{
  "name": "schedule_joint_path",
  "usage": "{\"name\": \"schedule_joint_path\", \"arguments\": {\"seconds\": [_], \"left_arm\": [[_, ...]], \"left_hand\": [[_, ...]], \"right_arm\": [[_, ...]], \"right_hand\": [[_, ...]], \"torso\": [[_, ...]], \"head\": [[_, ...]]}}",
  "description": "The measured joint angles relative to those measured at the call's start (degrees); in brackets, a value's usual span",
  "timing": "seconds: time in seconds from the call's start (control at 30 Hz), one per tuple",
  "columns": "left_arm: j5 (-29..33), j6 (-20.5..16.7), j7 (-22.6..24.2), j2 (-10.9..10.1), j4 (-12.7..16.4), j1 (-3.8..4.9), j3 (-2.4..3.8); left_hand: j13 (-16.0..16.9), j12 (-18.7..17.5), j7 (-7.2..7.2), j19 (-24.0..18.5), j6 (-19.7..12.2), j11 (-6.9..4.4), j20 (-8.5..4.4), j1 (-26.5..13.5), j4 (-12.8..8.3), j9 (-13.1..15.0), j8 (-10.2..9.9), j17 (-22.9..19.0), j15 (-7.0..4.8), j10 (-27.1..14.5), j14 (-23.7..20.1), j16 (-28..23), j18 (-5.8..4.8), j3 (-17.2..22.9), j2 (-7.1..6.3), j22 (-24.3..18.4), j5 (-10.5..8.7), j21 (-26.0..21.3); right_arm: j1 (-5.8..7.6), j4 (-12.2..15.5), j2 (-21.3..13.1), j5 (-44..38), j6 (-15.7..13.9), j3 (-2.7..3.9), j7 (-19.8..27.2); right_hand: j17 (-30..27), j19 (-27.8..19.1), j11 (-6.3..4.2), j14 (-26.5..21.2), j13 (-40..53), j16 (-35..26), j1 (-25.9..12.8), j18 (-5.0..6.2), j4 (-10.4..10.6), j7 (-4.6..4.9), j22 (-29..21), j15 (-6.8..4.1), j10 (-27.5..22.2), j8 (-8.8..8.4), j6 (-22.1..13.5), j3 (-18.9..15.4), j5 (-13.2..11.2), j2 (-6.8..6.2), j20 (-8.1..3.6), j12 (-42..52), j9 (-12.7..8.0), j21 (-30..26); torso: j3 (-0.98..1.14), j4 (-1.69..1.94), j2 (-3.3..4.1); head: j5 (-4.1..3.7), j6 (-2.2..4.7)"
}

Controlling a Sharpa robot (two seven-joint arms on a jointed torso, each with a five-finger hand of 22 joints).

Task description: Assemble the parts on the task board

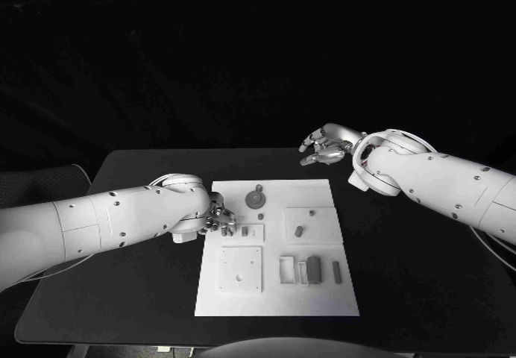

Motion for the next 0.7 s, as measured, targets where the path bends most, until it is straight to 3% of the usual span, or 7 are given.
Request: {"name": "schedule_joint_path", "arguments": {"seconds": [0.33,0.7], "left_arm": [[-0.01,-0.35,0.05,-0.21,0.34,0.0,0.0],[-0.05,-1.08,0.24,-0.15,0.61,0.02,0.02]], "left_hand": [[0.05,0.0,0.0,0.0,0.0,0.0,0.0,0.0,0.0,0.05,0.0,0.0,0.07,0.0,0.05,0.0,0.0,0.0,0.0,0.0,0.0,0.0],[0.04,0.0,0.0,0.23,0.0,-0.02,-0.22,0.22,0.0,0.04,0.0,0.0,0.04,0.02,0.1,0.0,0.0,0.0,0.23,-0.01,0.0,0.0]], "right_arm": [[-0.06,-0.03,0.06,0.0,0.04,0.0,0.0],[-0.11,-0.15,0.15,0.0,0.08,0.0,0.0]], "right_hand": [[0.0,0.0,0.0,-0.02,0.0,0.0,0.0,-0.27,0.02,0.04,-0.01,0.03,0.0,0.0,-0.04,0.02,0.0,0.0,0.0,0.0,0.0,0.0],[0.01,-0.08,-0.01,0.07,-0.06,0.0,0.0,0.47,0.16,0.09,-0.01,-0.04,0.01,0.0,-0.09,0.16,0.0,0.0,0.08,0.0,0.01,0.0]], "torso": [[0.04,-0.01,0.0],[0.03,-0.04,0.01]], "head": [[0.09,0.06],[0.1,0.13]]}}
